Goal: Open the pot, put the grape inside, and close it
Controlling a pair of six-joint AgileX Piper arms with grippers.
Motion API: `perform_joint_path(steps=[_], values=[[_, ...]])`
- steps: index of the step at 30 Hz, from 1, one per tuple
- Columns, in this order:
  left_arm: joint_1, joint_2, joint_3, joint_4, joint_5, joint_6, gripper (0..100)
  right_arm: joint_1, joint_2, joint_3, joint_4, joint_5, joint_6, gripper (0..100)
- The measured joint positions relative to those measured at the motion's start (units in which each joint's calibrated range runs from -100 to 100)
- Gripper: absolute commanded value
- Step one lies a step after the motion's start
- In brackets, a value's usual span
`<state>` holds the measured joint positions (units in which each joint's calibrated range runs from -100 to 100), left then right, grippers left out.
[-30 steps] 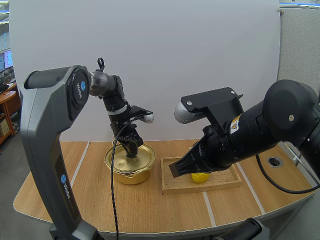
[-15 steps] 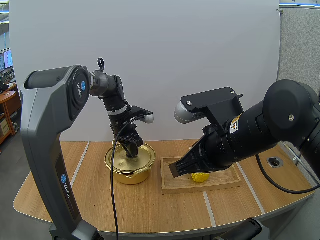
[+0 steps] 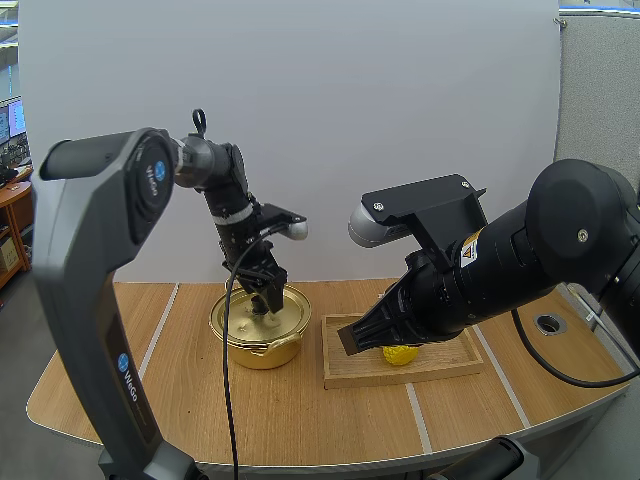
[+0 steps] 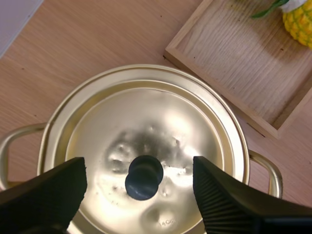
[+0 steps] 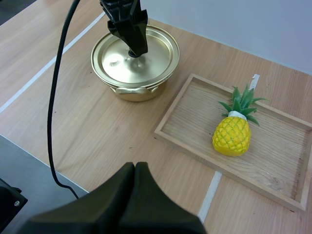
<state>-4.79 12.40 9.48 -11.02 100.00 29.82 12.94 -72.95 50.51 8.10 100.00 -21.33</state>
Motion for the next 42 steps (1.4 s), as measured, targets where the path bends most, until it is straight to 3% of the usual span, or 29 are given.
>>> perform_joint_path(steps=[21,42], values=[[0.00,-27.1,0.8,0.5,0.0,-2.8,100,0.0,0.0,0.0,0.0,0.0,0.0,0],[0.00,-61.5,25.1,0.5,0.0,-4.4,100,0.0,0.0,0.0,0.0,0.0,0.0,0]])
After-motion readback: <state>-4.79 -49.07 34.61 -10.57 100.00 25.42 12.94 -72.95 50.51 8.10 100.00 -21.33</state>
